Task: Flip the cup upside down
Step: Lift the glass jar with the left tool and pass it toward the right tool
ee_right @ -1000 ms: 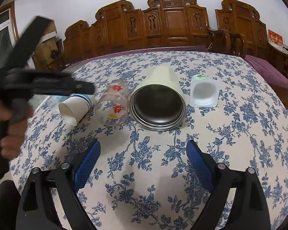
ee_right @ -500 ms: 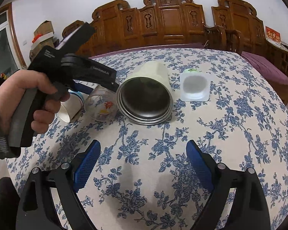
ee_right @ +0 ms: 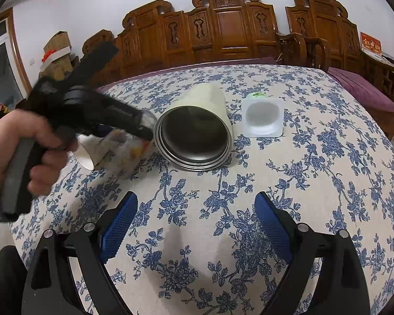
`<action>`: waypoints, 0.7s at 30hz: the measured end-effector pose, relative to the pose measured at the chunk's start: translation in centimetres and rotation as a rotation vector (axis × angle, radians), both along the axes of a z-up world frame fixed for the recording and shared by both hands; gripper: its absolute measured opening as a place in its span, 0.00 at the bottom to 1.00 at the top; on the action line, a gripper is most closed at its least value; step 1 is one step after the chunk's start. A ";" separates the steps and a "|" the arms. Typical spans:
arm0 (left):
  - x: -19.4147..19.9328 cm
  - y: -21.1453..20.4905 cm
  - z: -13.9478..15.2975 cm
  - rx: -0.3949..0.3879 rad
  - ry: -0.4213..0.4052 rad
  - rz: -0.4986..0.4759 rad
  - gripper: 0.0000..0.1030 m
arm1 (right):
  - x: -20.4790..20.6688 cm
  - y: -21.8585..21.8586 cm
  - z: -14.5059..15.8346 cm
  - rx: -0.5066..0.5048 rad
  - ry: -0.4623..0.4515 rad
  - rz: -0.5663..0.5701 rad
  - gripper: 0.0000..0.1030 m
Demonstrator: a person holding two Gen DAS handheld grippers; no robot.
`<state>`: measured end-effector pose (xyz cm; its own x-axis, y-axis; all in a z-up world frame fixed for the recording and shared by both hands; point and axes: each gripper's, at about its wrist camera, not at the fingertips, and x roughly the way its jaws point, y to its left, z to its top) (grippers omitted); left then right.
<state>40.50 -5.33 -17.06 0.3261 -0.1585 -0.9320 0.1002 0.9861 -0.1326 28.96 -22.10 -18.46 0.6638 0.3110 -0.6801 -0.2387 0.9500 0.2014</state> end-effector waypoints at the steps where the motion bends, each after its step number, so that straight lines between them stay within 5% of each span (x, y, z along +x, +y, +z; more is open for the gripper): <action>1: -0.6 0.0 0.3 0.000 -0.009 -0.010 0.54 | -0.1 0.0 0.0 -0.002 -0.001 -0.001 0.89; 12: -8.7 0.7 3.3 -0.007 -0.082 -0.087 0.54 | -1.3 -0.6 0.5 -0.033 -0.012 -0.033 0.89; 21: -14.0 -1.0 2.4 -0.025 -0.108 -0.145 0.54 | -2.8 -1.4 1.2 -0.061 -0.028 -0.062 0.89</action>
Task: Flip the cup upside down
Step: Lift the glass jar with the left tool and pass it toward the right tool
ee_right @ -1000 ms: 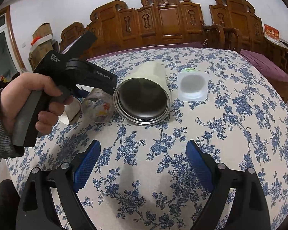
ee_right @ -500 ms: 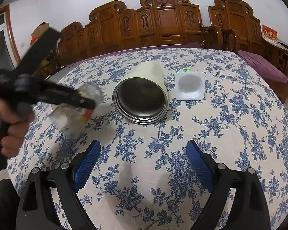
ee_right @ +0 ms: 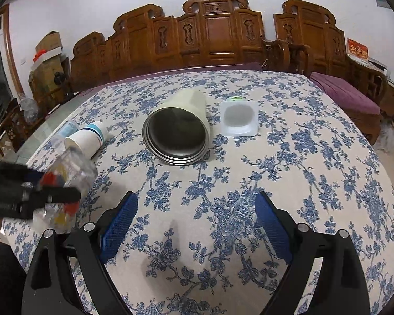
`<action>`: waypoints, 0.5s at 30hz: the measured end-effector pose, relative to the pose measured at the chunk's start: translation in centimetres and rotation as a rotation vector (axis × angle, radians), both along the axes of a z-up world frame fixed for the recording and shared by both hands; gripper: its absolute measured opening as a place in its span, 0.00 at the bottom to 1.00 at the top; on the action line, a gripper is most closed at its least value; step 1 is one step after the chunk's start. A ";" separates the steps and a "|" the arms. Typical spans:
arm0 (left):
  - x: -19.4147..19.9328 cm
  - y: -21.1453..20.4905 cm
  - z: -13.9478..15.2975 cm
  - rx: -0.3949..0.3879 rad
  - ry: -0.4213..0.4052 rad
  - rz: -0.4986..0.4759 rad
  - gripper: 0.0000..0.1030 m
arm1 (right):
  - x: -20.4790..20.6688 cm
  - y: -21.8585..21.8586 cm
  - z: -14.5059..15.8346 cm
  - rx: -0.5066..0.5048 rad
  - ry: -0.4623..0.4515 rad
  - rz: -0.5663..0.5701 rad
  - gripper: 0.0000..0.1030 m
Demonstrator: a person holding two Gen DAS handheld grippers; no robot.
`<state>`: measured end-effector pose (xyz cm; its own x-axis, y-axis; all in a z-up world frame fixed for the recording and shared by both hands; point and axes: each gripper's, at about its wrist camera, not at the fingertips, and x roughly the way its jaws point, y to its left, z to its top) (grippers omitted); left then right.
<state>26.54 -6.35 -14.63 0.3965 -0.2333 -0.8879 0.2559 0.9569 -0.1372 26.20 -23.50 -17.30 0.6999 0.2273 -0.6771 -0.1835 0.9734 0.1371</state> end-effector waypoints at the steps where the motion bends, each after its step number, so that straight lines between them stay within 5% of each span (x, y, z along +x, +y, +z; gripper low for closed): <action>1: -0.4 -0.2 -0.4 -0.003 0.000 -0.004 0.54 | -0.1 -0.1 0.0 -0.003 0.003 0.002 0.89; 15: -1.1 -0.7 -3.5 0.003 0.028 -0.013 0.55 | 0.9 -0.2 -0.8 -0.025 0.033 -0.005 0.89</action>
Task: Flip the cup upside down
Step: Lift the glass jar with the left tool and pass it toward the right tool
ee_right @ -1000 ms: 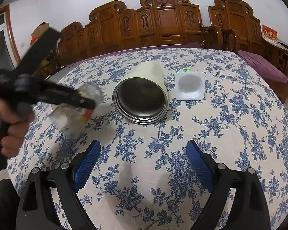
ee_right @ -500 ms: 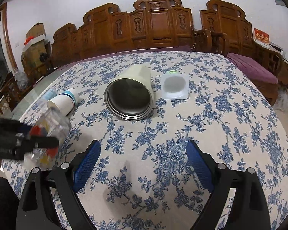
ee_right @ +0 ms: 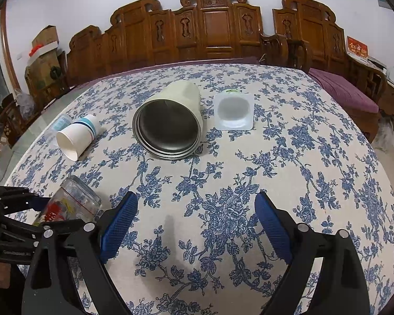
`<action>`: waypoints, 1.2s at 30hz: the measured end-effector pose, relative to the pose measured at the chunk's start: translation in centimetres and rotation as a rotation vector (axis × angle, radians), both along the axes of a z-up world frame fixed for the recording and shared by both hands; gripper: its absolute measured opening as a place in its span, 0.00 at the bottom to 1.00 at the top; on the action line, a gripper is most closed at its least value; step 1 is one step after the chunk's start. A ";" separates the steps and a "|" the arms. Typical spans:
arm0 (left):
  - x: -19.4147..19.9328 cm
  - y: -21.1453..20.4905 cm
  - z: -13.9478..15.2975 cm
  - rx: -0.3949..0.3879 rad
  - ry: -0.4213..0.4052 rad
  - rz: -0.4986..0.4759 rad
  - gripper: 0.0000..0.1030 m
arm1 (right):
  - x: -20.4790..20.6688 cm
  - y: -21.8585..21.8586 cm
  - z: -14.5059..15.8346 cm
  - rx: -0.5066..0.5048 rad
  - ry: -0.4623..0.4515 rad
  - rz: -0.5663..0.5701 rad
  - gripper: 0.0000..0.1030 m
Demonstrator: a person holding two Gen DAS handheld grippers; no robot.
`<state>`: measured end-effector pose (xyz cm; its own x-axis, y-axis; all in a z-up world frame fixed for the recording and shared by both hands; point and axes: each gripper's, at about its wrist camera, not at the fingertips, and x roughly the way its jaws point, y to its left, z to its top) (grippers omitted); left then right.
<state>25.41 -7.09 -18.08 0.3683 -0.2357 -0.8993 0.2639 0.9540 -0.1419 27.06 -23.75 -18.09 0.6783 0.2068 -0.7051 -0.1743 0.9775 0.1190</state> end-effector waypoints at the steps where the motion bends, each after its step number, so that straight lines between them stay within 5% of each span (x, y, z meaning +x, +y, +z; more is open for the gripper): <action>1: -0.2 0.0 0.0 -0.002 -0.007 -0.004 0.54 | 0.0 0.1 0.0 -0.003 0.002 0.001 0.89; 20: -4.2 7.5 7.4 0.014 -0.333 0.108 0.63 | -1.3 3.7 3.6 0.004 -0.043 0.087 0.89; 25: -4.8 9.6 7.6 0.029 -0.431 0.152 0.81 | -2.1 5.6 4.6 0.012 -0.056 0.136 0.89; 27: -4.6 10.6 7.5 0.028 -0.451 0.185 0.92 | -2.4 6.5 4.6 0.007 -0.052 0.155 0.89; 36: -3.3 13.6 6.4 0.085 -0.452 0.269 0.92 | -3.0 9.6 4.0 -0.007 -0.028 0.198 0.89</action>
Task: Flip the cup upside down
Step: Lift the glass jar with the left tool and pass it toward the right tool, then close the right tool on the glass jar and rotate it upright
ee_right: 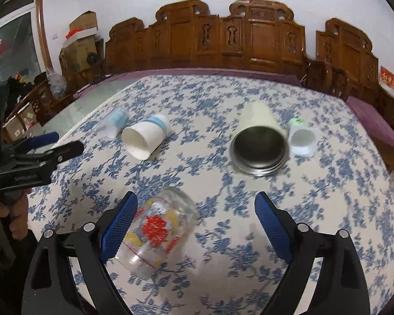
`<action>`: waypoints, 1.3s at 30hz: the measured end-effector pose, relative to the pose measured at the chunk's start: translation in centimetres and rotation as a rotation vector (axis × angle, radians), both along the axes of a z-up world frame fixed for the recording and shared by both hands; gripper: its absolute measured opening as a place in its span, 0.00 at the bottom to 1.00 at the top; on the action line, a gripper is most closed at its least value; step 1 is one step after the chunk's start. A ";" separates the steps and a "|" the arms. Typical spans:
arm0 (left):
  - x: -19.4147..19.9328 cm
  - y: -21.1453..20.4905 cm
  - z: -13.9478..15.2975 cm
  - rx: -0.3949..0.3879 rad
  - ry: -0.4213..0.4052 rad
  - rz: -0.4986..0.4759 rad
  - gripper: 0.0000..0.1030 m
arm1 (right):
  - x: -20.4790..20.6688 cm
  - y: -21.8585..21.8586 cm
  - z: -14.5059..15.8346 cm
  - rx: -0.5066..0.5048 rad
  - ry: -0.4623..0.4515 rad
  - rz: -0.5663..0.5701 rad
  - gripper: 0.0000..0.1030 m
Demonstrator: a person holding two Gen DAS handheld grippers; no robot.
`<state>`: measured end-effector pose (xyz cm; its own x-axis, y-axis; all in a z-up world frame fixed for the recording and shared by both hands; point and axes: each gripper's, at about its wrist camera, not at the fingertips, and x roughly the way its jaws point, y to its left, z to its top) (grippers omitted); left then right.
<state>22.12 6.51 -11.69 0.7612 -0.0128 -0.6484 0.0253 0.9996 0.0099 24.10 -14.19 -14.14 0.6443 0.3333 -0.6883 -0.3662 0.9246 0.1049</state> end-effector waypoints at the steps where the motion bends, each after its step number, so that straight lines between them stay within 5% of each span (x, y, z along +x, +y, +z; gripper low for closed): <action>1: 0.0 0.2 -0.1 0.001 -0.002 0.006 0.92 | 0.2 0.3 -0.3 0.012 0.024 0.007 0.89; 21: 0.0 1.4 0.3 -0.033 -0.012 0.030 0.92 | 5.6 2.7 -6.6 0.168 0.529 -0.114 0.76; 39: -0.5 2.1 1.4 -0.075 -0.038 0.024 0.92 | 6.7 4.2 -6.2 0.050 0.559 -0.120 0.57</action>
<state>21.61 8.63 -10.28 0.7860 -0.0416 -0.6169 0.0022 0.9979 -0.0644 30.84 -10.03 -20.36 0.2220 0.3210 -0.9207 -0.1347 0.9453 0.2971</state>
